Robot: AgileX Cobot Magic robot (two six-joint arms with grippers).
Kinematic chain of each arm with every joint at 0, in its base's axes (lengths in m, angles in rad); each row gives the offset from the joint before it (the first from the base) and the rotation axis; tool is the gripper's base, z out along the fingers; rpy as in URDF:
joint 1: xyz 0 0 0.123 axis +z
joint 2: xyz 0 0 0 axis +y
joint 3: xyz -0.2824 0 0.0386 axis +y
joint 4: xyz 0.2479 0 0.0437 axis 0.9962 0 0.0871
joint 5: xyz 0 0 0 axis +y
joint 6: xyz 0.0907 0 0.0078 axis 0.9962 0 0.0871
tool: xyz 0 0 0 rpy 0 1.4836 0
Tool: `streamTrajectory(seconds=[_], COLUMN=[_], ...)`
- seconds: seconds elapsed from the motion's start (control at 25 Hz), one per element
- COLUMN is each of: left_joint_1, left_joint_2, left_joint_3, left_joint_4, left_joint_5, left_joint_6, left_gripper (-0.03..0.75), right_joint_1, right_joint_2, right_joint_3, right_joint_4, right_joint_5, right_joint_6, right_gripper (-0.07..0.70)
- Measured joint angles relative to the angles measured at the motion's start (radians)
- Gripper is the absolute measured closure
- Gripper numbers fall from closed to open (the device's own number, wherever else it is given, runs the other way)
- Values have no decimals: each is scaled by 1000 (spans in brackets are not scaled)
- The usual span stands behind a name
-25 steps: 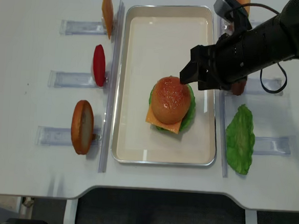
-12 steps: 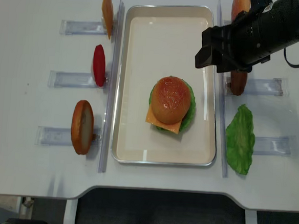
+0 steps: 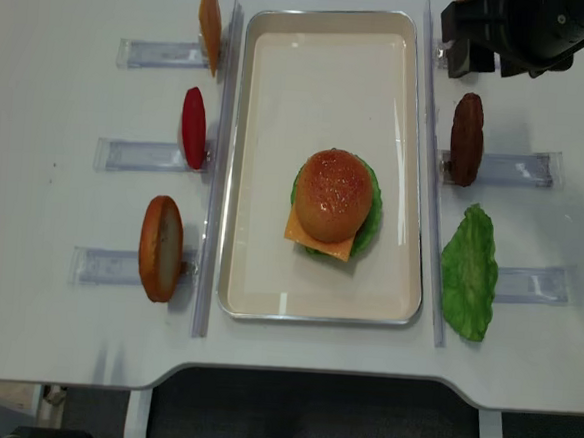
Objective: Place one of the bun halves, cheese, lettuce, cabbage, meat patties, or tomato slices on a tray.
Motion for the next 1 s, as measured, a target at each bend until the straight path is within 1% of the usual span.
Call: streamTrajectory(seconds=[0.12, 0.2, 0.28, 0.36, 0.64, 0.72, 0.84, 1.0], left_joint_1=[0, 0, 0, 0, 0, 0, 0, 0], left_joint_2=[0, 0, 0, 0, 0, 0, 0, 0], left_joint_3=[0, 0, 0, 0, 0, 0, 0, 0], left_joint_4=[0, 0, 0, 0, 0, 0, 0, 0], left_joint_5=[0, 0, 0, 0, 0, 0, 0, 0], left_joint_6=[0, 0, 0, 0, 0, 0, 0, 0], left_gripper=[557, 557, 557, 557, 557, 557, 557, 557], right_joint_1=[-3, -23, -59, -117, -354, -405, -448, -452], right_joint_2=[-2, -2, -2, -2, -2, -2, -2, -2], right_joint_3=[-33, -42, -46, -47, -47, -47, -47, -47], right_joint_4=[-92, -137, -165, -171, -171, -171, -171, -171], right_joint_5=[39, 60, 76, 84, 117, 121, 122, 149], right_joint_6=[46, 66, 75, 73, 5, -9, -29, -75], right_gripper=[190, 190, 190, 190, 191, 191, 191, 192])
